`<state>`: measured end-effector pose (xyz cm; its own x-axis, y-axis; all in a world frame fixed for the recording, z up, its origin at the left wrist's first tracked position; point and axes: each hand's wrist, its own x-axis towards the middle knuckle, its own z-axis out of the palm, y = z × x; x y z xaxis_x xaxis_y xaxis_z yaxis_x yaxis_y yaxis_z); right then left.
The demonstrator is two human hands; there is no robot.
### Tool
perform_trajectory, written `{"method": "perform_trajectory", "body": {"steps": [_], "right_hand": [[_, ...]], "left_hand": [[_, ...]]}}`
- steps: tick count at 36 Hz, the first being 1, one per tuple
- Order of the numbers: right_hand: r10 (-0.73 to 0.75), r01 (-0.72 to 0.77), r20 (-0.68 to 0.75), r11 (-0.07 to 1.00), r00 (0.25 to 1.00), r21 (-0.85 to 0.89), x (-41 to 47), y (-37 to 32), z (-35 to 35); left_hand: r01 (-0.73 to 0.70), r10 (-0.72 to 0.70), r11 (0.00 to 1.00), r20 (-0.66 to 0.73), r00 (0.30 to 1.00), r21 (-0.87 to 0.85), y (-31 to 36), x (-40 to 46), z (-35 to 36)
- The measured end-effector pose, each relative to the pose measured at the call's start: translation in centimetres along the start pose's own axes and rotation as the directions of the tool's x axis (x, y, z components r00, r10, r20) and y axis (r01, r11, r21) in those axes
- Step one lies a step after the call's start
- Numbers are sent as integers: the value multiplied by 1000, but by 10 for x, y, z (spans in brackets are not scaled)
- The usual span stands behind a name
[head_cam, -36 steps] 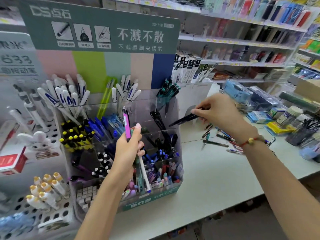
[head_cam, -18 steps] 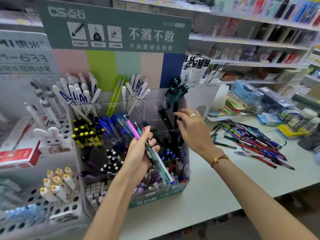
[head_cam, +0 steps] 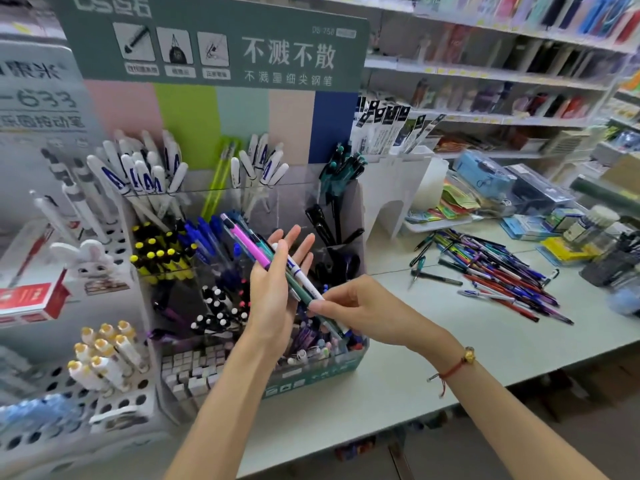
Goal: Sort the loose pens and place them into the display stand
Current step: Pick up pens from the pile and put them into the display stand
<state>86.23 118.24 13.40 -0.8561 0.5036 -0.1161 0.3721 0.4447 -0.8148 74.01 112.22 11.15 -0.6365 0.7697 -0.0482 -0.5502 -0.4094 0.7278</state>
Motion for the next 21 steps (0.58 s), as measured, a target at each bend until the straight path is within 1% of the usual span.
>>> {"method": "perform_trajectory", "body": {"steps": [3, 7, 10, 12, 14, 16, 19, 21], "right_hand": [[-38, 38, -13, 999, 999, 6, 1, -4, 4], [-65, 65, -51, 998, 997, -7, 6, -7, 10], [-32, 35, -53, 998, 998, 44, 8, -10, 10], [-37, 45, -94, 996, 995, 78, 13, -15, 6], [-41, 70, -168, 983, 985, 171, 21, -20, 0], [-13, 89, -252, 952, 968, 294, 31, -27, -4], [65, 109, -385, 903, 921, 414, 51, -41, -11], [129, 134, -437, 843, 890, 521, 63, -52, -17]], "left_hand": [[19, -19, 999, 0, 1000, 38, 8, 0, -5], [19, -22, 986, 19, 1000, 166, 21, -1, -14], [-11, 8, 977, 14, 1000, 213, 35, 0, -20], [-47, 50, 967, -7, 999, 250, 43, 2, -24], [-67, 80, 961, -38, 996, 268, 49, 3, -29], [-65, 87, 955, -64, 994, 291, 56, 4, -35], [-53, 98, 942, -121, 988, 330, 65, 8, -44], [-35, 86, 946, -146, 986, 323, 70, 10, -48]]}}
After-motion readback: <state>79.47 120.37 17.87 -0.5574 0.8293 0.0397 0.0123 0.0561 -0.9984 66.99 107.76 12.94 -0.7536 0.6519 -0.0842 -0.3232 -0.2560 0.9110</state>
